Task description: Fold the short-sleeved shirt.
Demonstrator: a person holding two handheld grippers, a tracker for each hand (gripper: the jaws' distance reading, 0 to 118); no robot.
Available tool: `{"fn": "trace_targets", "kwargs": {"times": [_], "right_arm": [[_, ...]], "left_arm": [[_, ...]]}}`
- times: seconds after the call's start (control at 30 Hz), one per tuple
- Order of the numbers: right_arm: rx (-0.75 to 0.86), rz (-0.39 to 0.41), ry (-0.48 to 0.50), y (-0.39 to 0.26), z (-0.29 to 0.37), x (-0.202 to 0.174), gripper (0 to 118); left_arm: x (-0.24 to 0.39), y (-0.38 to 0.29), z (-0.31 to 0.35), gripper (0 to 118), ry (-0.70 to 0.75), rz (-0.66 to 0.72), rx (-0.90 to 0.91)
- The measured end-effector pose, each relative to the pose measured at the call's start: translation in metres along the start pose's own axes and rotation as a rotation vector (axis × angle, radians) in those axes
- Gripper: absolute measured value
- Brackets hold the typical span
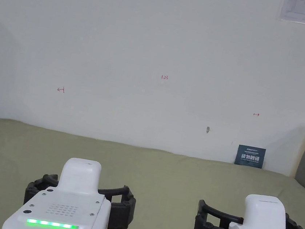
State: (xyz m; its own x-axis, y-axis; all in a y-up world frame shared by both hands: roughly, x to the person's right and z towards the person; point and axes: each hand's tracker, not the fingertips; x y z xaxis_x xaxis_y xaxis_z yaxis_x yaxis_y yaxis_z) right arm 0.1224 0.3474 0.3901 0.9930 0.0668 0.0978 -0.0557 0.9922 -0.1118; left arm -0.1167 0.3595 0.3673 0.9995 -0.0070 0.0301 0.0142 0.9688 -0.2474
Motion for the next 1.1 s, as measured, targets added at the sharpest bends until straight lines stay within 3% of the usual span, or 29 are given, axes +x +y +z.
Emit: {"fn": "trace_targets", "kwargs": {"times": [0.83, 1.1], "right_arm": [[0.001, -0.005, 0.006, 0.003, 0.001, 0.0, 118], [-0.004, -0.004, 0.013, 0.003, 0.0, -0.001, 118]], "left_arm": [[-0.005, 0.011, 0.001, 118, -0.1, 0.024, -0.006], [-0.003, 0.005, -0.007, 118, -0.03, 0.023, -0.011]]}}
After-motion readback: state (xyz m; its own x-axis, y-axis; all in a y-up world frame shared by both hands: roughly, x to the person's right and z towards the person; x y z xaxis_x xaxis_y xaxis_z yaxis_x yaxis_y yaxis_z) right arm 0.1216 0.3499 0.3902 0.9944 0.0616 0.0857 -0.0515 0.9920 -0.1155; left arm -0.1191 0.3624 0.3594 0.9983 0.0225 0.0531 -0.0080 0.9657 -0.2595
